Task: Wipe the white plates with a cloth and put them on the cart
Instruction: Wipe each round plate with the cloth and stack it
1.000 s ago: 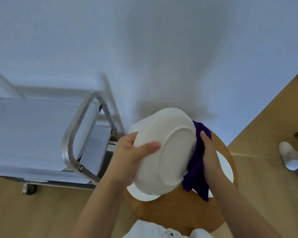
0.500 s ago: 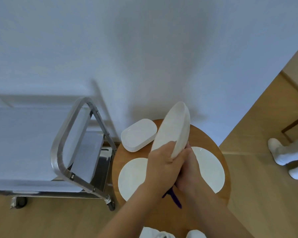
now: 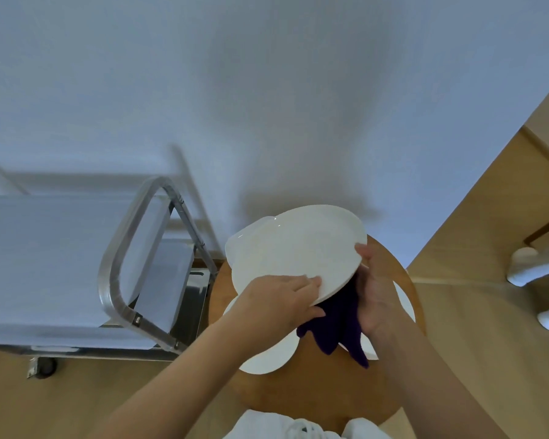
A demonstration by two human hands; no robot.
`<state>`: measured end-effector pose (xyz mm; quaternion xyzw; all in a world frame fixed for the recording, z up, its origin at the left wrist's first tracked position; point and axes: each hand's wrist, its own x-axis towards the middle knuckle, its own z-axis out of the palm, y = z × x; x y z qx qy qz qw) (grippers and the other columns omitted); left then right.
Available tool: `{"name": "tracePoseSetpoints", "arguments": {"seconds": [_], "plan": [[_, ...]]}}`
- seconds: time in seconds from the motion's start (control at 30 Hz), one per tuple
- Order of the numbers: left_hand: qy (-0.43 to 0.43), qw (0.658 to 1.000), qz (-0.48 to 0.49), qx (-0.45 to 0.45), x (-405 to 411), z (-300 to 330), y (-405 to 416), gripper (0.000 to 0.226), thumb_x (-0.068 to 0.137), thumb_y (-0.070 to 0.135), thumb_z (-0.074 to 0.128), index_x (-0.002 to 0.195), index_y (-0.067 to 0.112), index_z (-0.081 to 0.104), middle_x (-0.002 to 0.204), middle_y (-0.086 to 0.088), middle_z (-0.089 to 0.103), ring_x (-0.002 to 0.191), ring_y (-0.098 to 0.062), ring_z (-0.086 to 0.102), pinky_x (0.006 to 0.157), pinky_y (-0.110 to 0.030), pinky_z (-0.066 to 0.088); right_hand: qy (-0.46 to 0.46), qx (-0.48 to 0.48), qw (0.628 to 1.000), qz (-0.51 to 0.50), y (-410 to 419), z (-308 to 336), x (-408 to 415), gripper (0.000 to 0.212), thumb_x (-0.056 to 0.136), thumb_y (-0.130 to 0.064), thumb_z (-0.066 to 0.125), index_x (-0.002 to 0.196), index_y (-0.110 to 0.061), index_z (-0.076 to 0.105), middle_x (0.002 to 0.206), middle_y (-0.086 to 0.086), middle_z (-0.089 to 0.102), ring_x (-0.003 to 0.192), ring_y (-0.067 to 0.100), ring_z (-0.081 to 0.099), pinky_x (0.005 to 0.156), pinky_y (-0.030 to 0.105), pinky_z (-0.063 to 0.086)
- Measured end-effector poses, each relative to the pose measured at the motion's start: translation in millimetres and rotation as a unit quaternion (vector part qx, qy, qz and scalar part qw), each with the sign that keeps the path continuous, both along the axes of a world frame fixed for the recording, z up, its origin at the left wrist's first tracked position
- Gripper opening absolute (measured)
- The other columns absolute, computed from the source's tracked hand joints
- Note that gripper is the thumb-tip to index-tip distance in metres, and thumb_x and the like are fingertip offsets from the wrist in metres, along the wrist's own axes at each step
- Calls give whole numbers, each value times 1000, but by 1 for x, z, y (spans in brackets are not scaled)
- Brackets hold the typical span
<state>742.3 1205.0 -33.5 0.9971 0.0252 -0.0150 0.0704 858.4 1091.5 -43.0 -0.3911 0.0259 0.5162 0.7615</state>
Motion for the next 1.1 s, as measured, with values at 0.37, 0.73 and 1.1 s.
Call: {"name": "tracePoseSetpoints", "arguments": {"seconds": [0.37, 0.73, 1.1], "plan": [[-86, 585, 436, -679, -19, 0, 61, 60, 90, 40, 60, 142, 17, 41, 127, -12, 62, 110, -26, 63, 83, -39, 53, -79, -40, 996, 12, -27, -7, 24, 34, 53, -39, 51, 67, -20, 75, 72, 4, 69, 63, 21, 67, 56, 31, 52], [-163, 463, 546, -679, -27, -28, 41, 53, 90, 59, 46, 121, 17, 60, 102, -10, 72, 98, -32, 66, 82, -48, 56, -304, -300, 890, -156, -22, -14, 29, 15, 87, -46, 56, 94, -33, 58, 82, 1, 67, 71, 23, 64, 64, 36, 51], [-149, 596, 461, -640, -13, -4, -1, 61, 88, 68, 30, 135, 33, 48, 129, 2, 57, 117, -20, 53, 101, -46, 44, -617, -327, 699, -155, 55, -32, -30, 31, 95, -28, 50, 125, -19, 50, 128, 2, 42, 107, 10, 38, 91, 28, 34]]}}
